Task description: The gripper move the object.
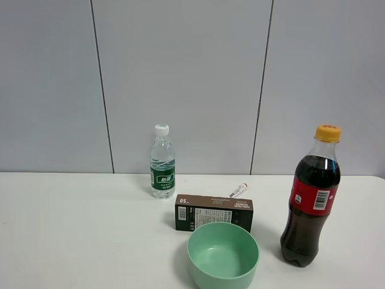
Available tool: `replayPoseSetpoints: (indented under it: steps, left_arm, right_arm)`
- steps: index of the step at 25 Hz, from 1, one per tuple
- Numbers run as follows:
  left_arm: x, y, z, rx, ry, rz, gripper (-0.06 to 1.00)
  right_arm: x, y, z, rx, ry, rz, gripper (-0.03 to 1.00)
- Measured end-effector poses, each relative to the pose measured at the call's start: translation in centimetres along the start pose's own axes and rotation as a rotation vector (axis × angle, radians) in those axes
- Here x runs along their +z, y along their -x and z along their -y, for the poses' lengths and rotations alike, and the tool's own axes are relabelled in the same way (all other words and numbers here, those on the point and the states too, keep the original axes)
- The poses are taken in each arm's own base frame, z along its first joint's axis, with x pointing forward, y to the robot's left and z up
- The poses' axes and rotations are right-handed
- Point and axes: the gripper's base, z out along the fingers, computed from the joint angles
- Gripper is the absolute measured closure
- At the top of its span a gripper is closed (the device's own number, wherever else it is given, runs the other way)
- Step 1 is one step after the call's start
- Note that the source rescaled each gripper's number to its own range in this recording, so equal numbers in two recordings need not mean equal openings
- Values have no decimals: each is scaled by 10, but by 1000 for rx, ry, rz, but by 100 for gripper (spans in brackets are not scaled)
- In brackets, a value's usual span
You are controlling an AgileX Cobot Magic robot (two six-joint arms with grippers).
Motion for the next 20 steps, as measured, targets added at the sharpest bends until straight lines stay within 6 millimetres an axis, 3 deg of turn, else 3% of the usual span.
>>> replayPoseSetpoints:
  steps: [11, 20]
  left_arm:
    - [-56, -83, 15, -25, -47, 210, 16]
    - [-77, -154, 24, -11, -5, 331, 16]
  right_arm:
    - [0, 0, 0, 0, 0, 0, -3]
    - [0, 0, 0, 0, 0, 0, -3]
